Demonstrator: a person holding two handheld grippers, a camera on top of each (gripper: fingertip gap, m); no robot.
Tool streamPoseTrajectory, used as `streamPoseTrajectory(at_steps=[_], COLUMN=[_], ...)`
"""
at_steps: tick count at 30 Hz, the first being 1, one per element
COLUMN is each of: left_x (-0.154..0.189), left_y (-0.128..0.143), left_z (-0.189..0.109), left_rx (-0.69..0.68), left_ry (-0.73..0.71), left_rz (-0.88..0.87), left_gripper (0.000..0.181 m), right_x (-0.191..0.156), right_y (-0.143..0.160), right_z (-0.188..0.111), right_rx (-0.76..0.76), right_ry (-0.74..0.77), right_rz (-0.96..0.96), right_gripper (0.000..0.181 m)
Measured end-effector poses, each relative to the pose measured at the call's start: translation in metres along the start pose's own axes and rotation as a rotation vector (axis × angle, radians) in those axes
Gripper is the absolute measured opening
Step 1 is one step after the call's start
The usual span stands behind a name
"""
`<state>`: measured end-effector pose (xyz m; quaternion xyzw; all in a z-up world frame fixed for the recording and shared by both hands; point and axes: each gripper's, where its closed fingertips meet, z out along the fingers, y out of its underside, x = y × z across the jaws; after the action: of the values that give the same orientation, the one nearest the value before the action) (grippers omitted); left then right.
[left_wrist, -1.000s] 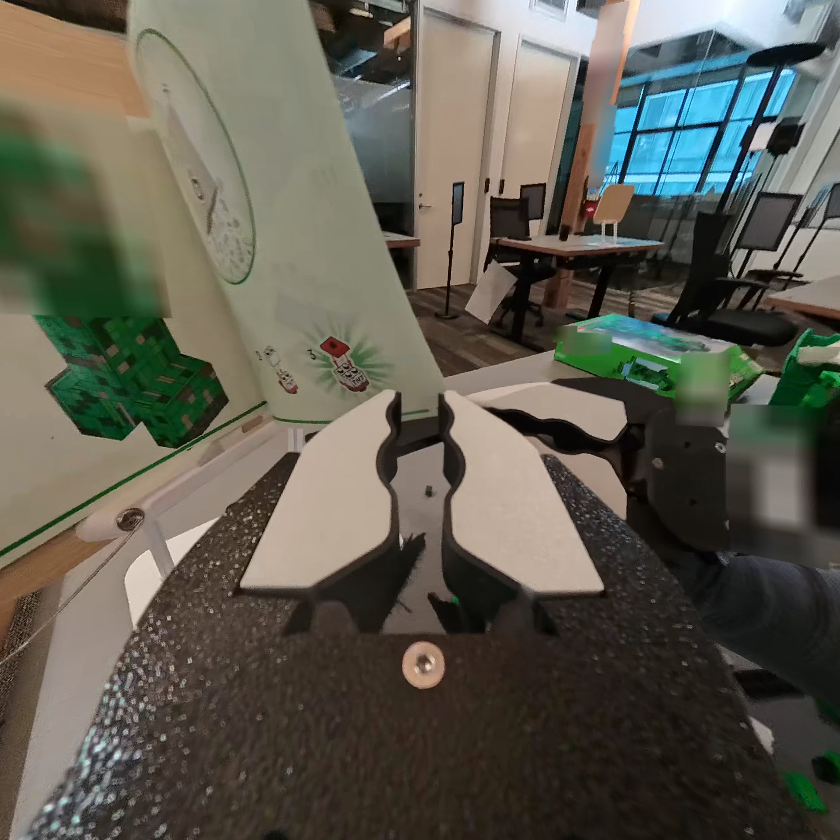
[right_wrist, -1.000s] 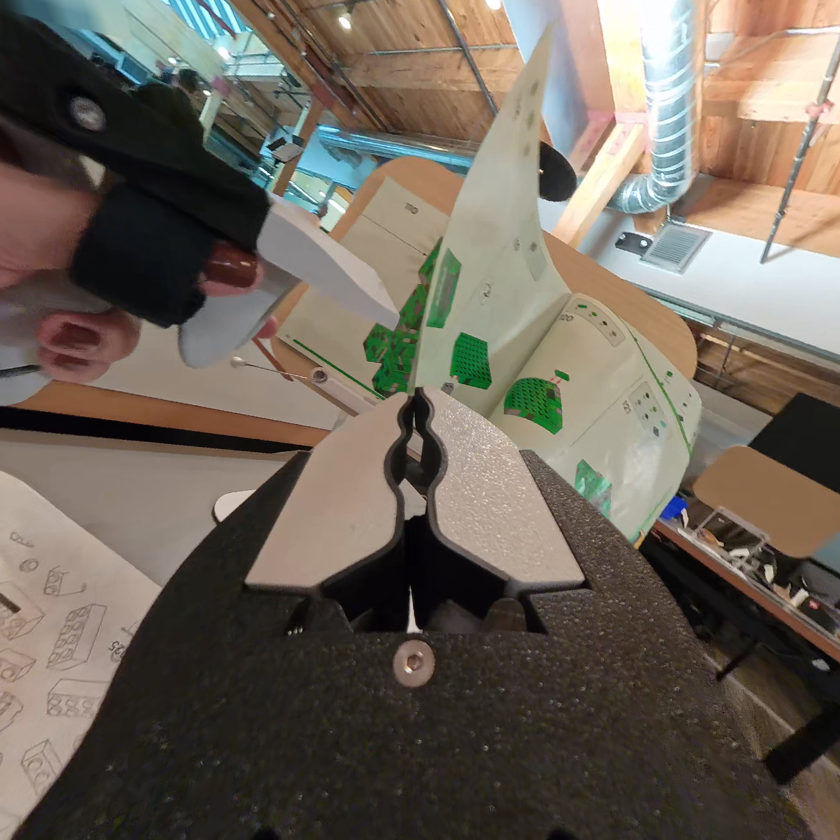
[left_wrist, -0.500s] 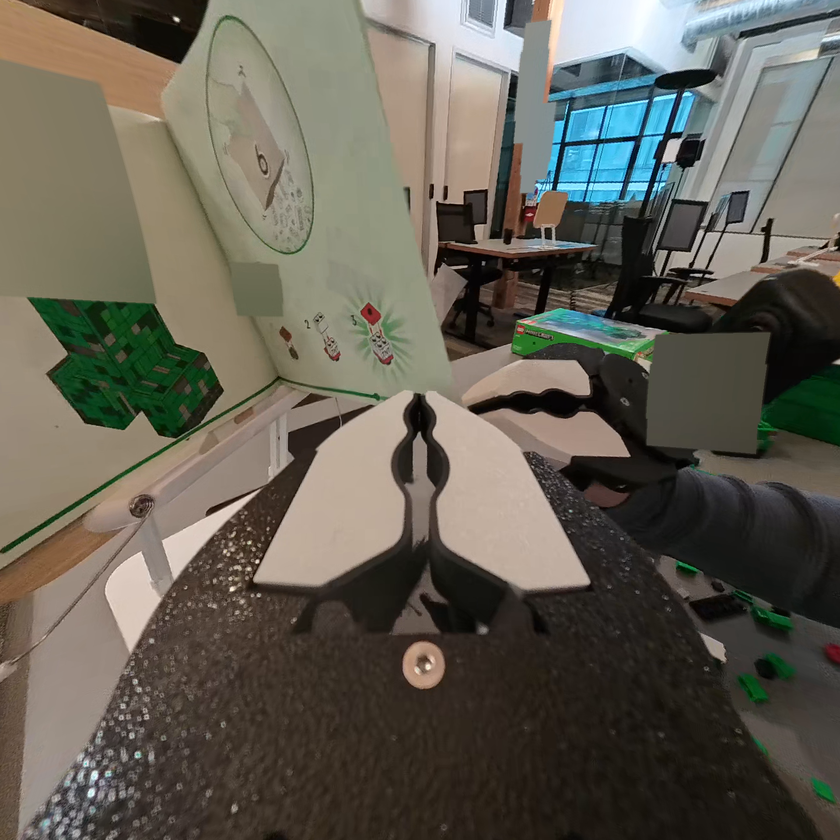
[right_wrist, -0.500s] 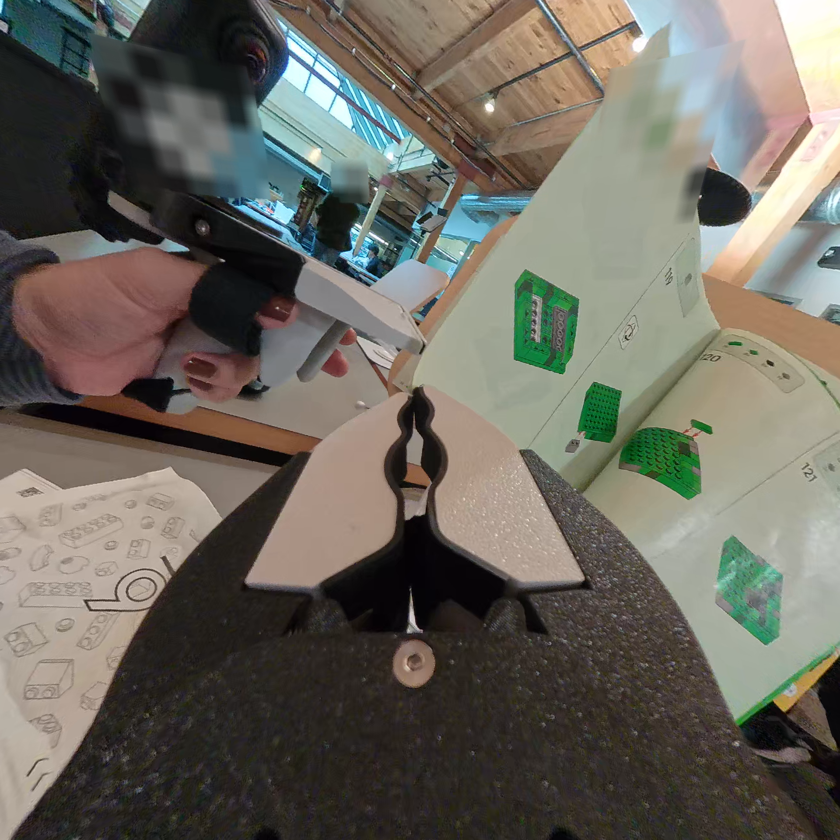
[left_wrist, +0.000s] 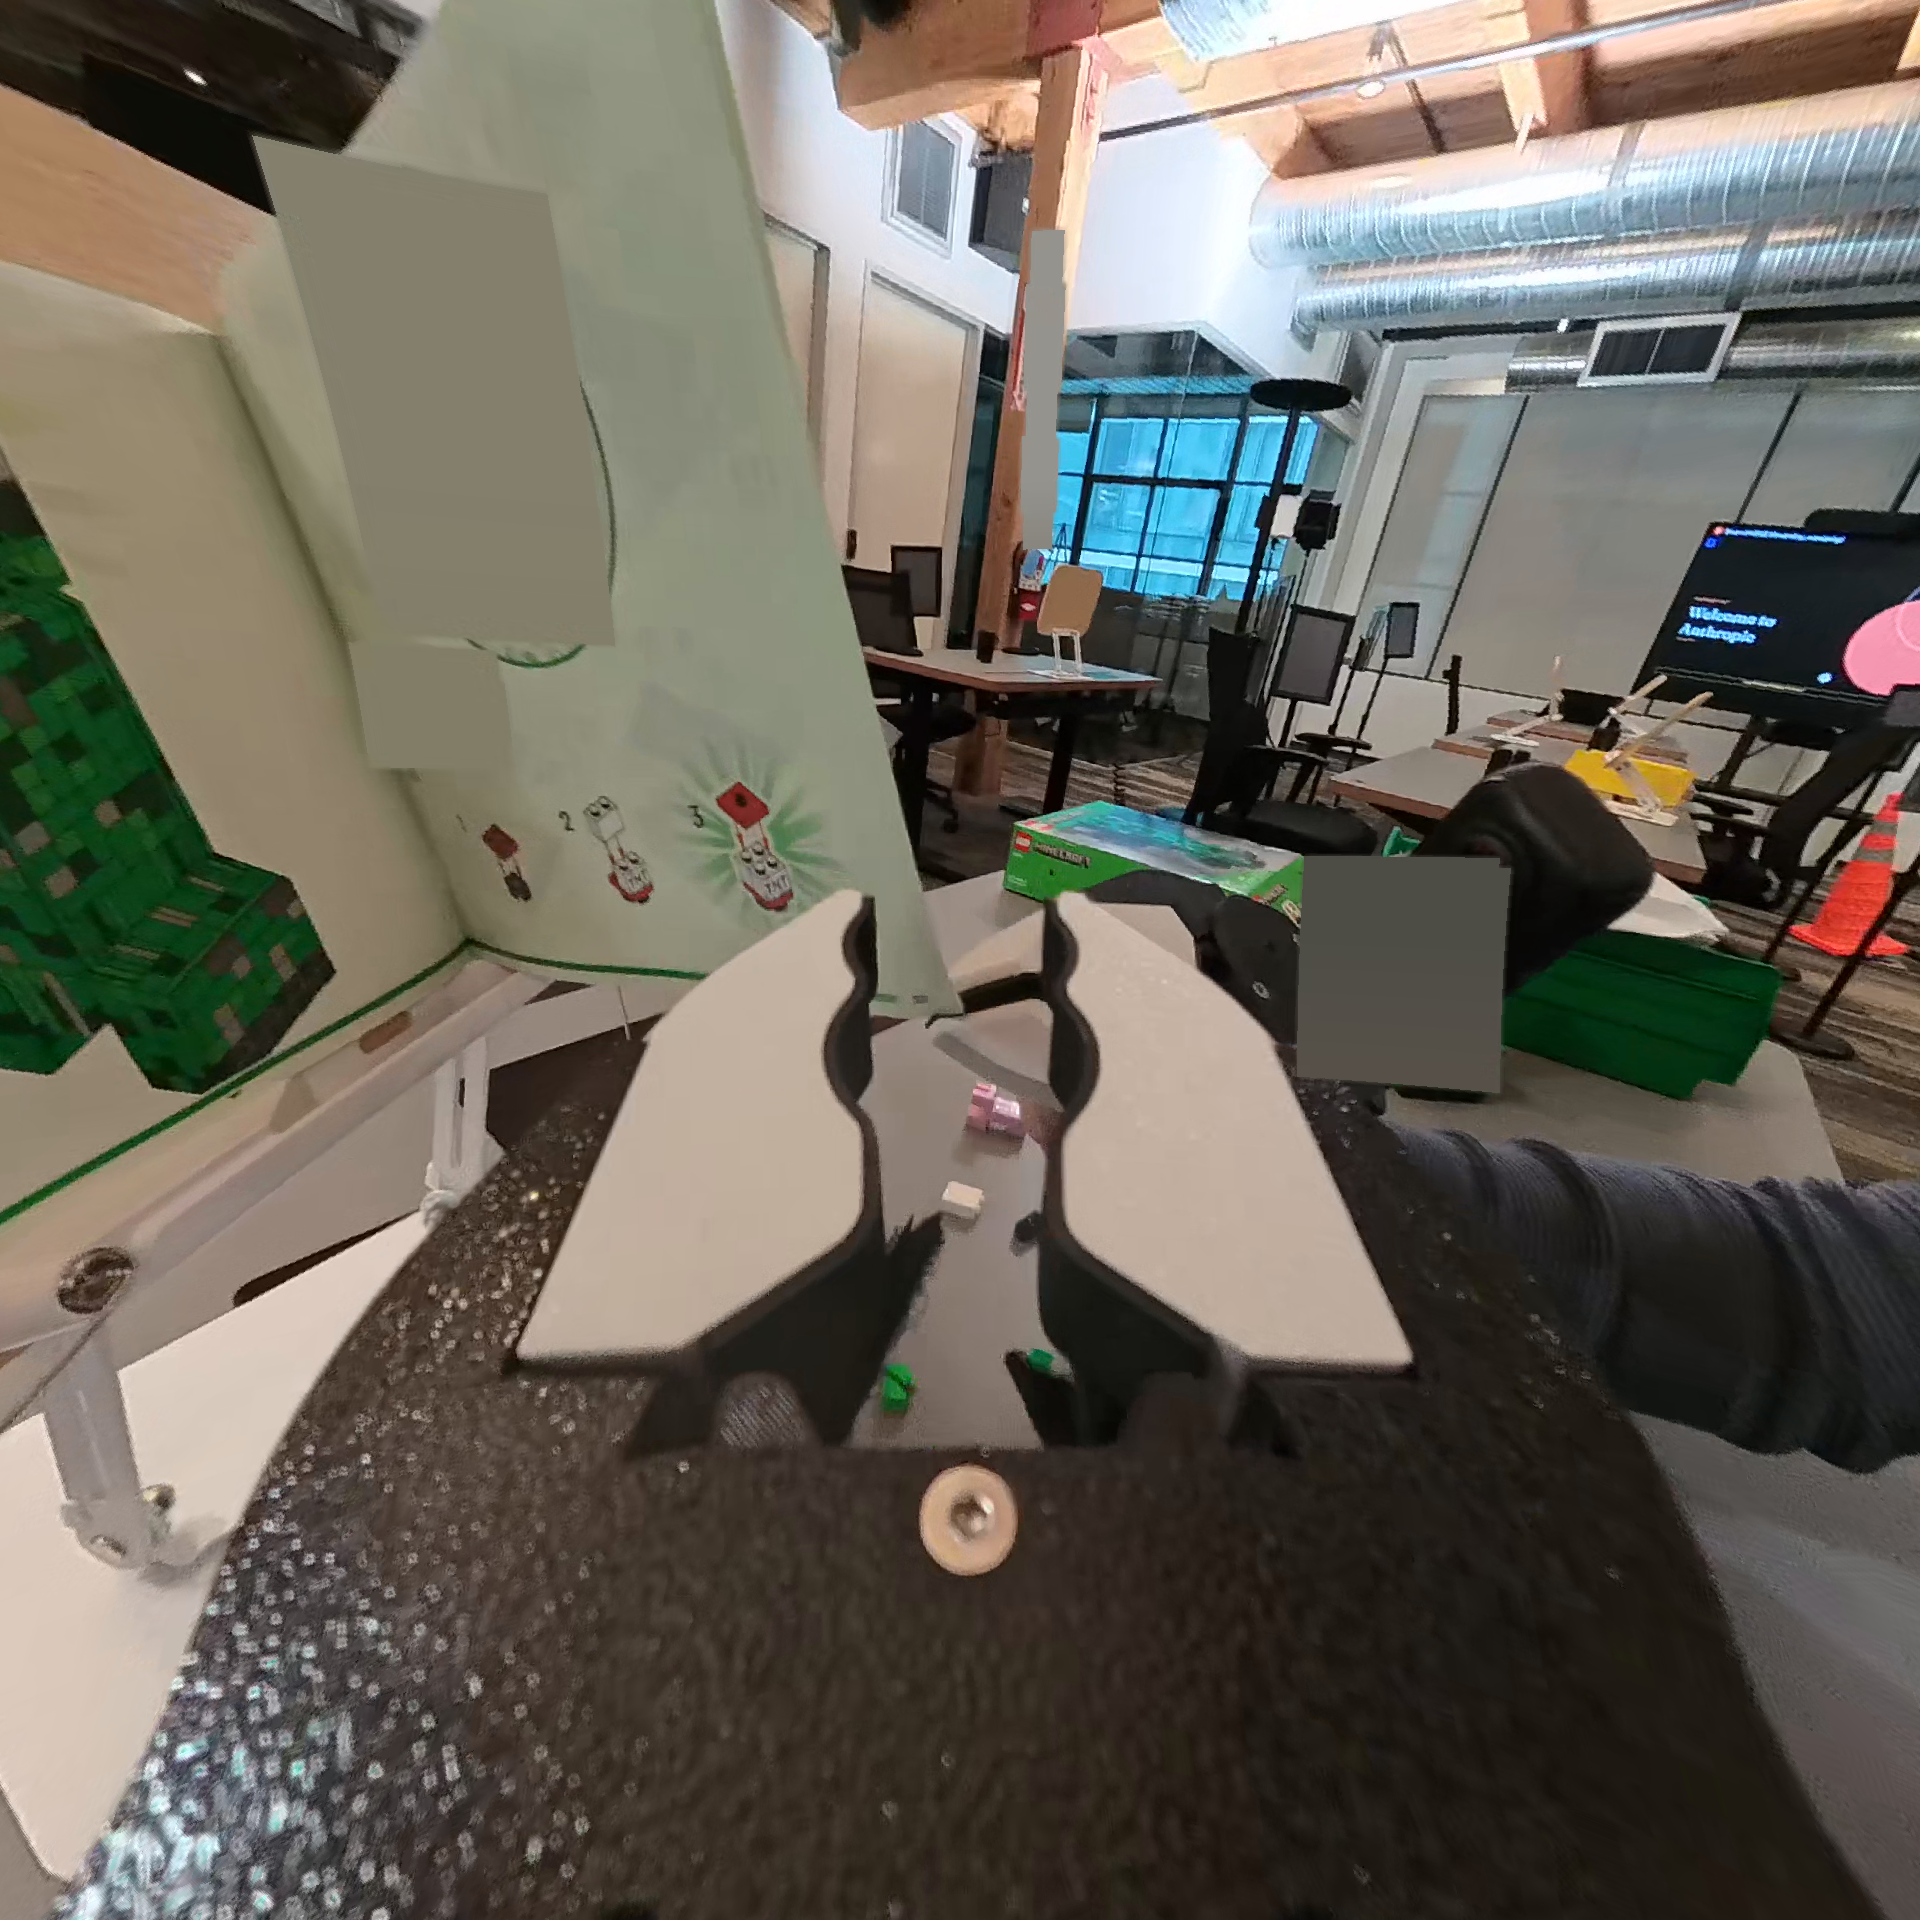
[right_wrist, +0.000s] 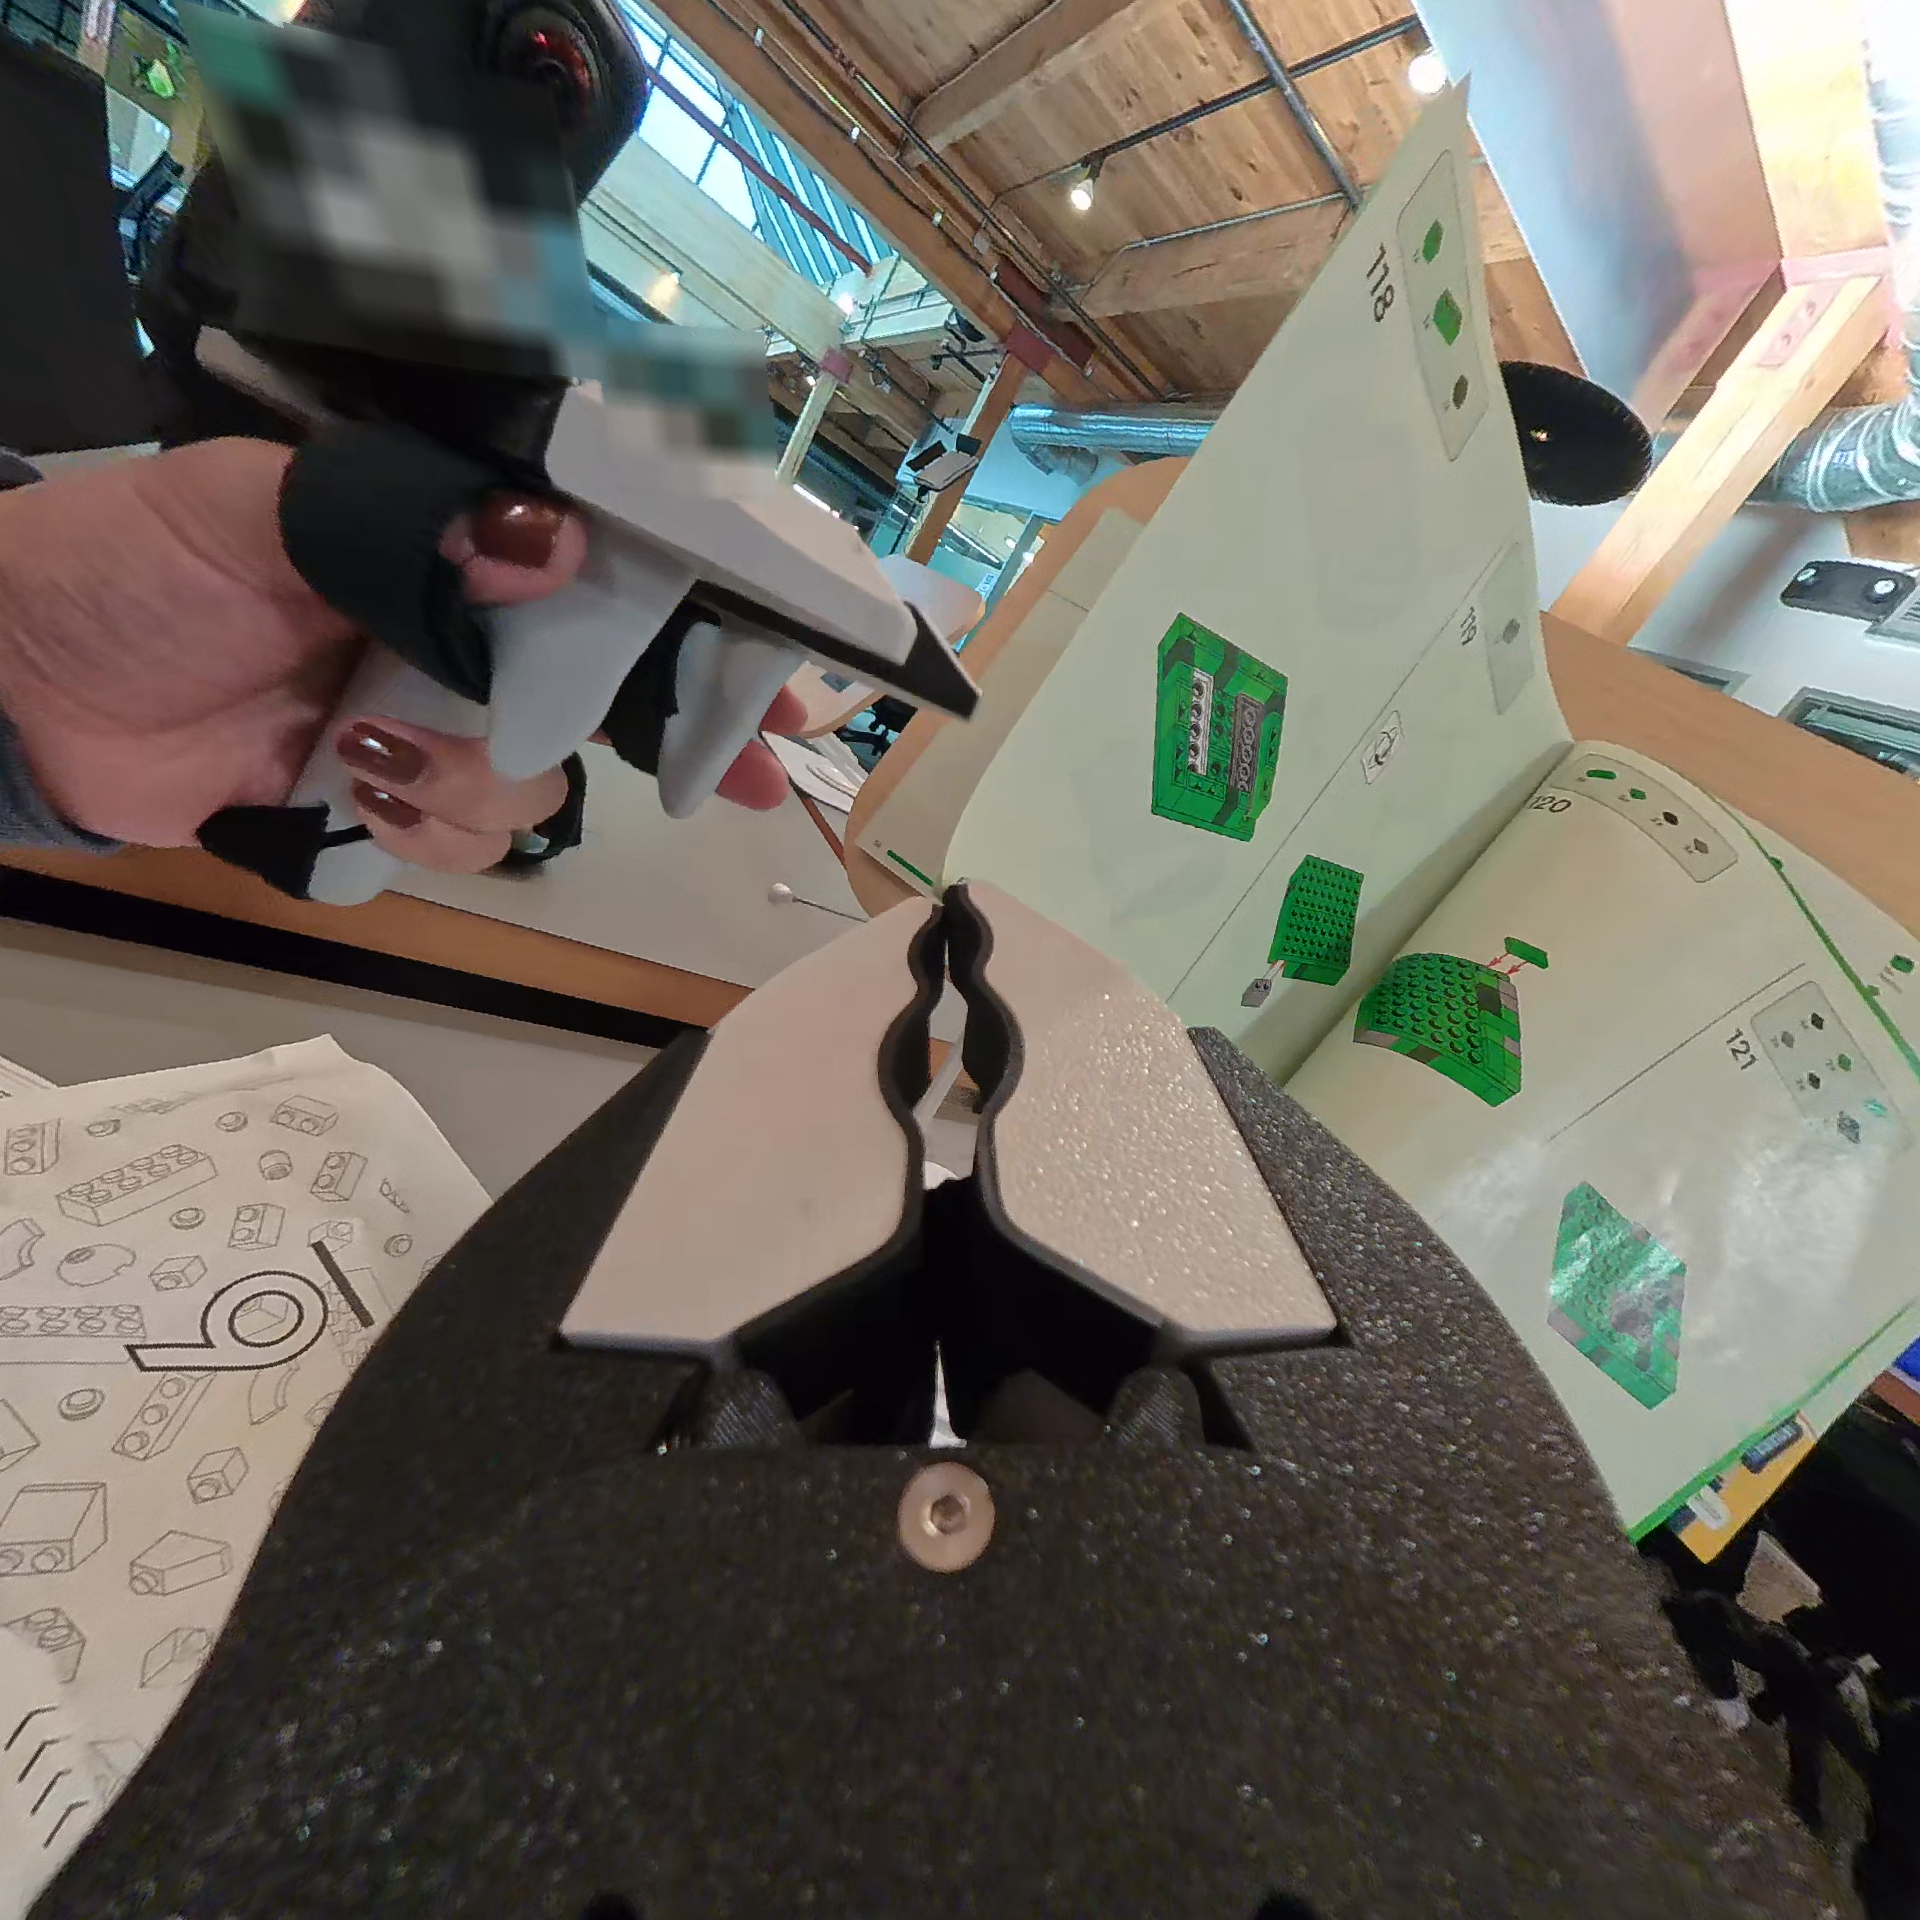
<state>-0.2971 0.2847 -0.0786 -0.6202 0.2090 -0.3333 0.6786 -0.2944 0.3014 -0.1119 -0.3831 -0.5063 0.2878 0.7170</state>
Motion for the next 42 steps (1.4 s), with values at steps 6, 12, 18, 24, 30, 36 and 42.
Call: streamPoseTrajectory(at_steps=[6,12,18,24,30,36,42], left_x=[-0.01,-0.012,-0.014,-0.022,-0.02,-0.015,-0.027], left_y=[0.009,0.016,0.018,0.005,-0.001,0.009,0.011], left_z=[0.001,0.008,0.019,0.019,0.021,0.021,0.002], left_rx=[0.003,0.008,0.027,0.111,0.13,0.079,0.126], left_ry=[-0.059,-0.055,-0.07,-0.083,0.012,0.067,-0.033], left_rz=[-0.031,-0.069,-0.069,-0.096,-0.126,-0.086,-0.085], left_gripper=[0.023,0.022,0.025,0.048,0.041,0.012,0.01], right_x=[0.019,0.028,0.026,0.013,0.013,0.014,0.046], right_y=[-0.001,-0.003,-0.002,0.002,0.001,0.011,0.04], right_z=[-0.003,-0.005,-0.006,-0.006,-0.008,-0.007,-0.005], right_rx=[-0.006,-0.003,0.011,0.021,0.04,-0.017,-0.138], right_ry=[0.16,0.239,0.226,0.106,-0.023,-0.079,0.059], right_rz=[-0.044,-0.05,-0.034,0.016,0.177,0.196,0.236], right_gripper=[0.0,0.0,0.0,0.014,0.027,0.033,0.038])
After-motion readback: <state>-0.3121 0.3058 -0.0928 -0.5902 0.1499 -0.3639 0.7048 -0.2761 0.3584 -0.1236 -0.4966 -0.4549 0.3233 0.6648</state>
